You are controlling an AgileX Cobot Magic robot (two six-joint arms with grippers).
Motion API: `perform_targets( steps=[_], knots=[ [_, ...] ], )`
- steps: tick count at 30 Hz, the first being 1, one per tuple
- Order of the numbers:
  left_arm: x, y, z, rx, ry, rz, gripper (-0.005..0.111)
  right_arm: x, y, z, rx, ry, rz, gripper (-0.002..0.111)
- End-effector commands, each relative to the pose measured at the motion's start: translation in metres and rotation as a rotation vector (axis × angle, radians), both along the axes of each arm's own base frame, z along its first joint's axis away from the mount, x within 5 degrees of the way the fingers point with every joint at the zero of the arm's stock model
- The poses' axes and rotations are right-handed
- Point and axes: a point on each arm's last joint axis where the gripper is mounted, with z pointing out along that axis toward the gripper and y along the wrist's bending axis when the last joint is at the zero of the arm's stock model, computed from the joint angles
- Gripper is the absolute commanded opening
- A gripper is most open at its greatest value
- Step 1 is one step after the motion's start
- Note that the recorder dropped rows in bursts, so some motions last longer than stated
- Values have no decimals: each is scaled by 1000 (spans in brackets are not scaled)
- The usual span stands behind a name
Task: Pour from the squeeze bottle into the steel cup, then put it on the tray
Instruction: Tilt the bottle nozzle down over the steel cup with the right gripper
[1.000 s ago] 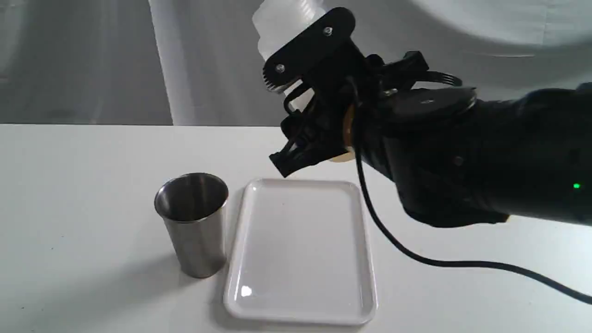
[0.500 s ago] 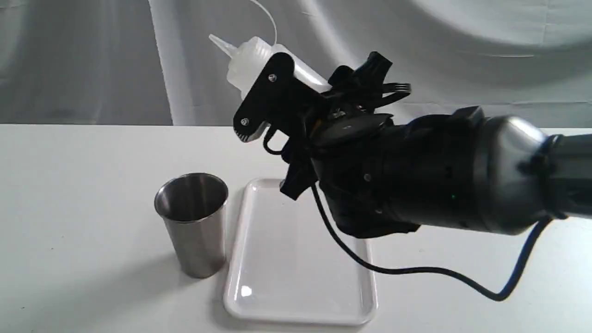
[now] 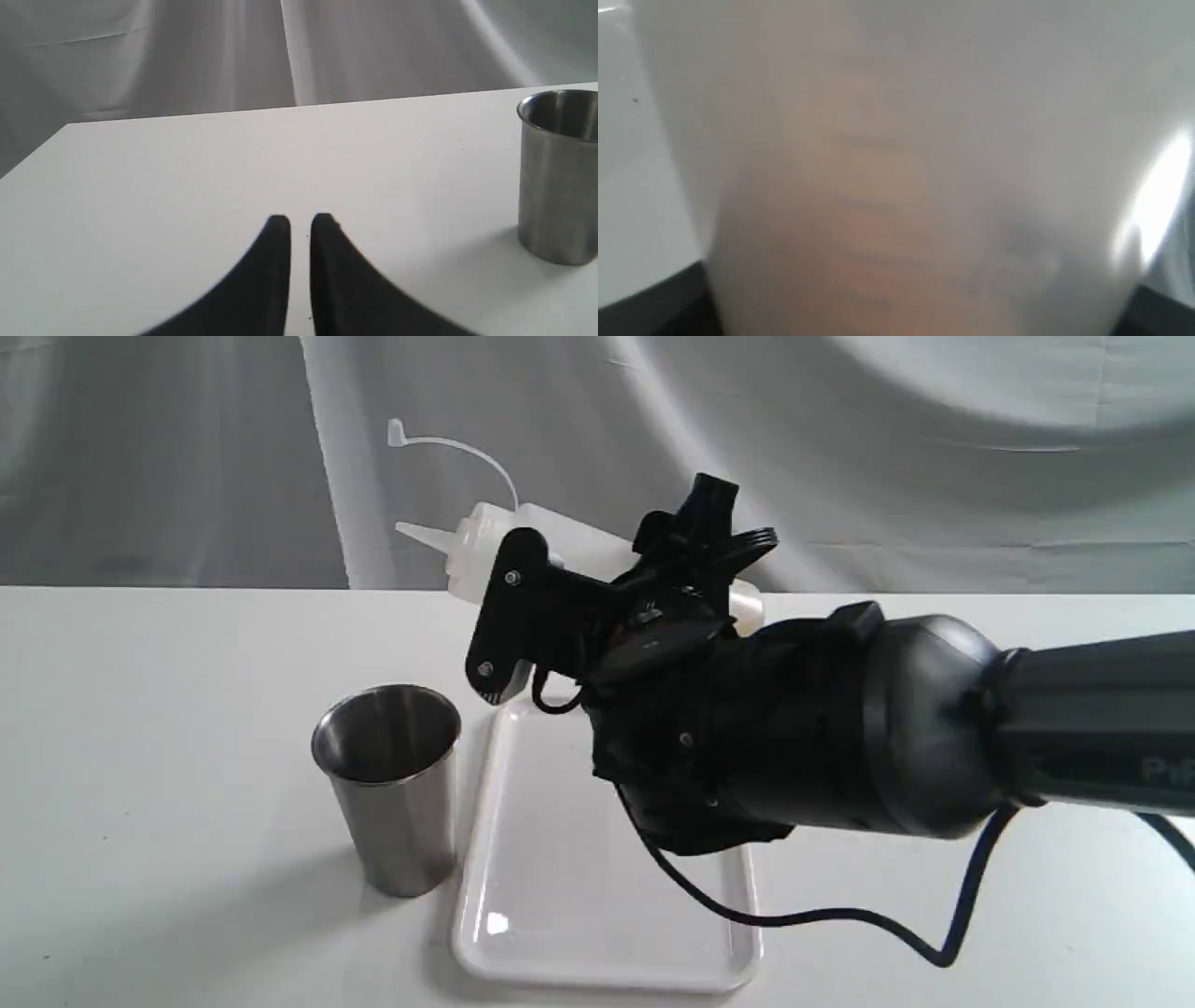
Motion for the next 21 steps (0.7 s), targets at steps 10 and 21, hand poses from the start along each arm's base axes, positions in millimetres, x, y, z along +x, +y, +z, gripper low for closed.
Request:
perform_targets(
  steps=[10,21],
  knots=[
    [0,0,-1,1,-8,-2,8,-1,7,9,-184,-41,76,0],
    [0,0,-1,1,-8,-2,8,1,9,1,-376,-27,105,0]
  ],
)
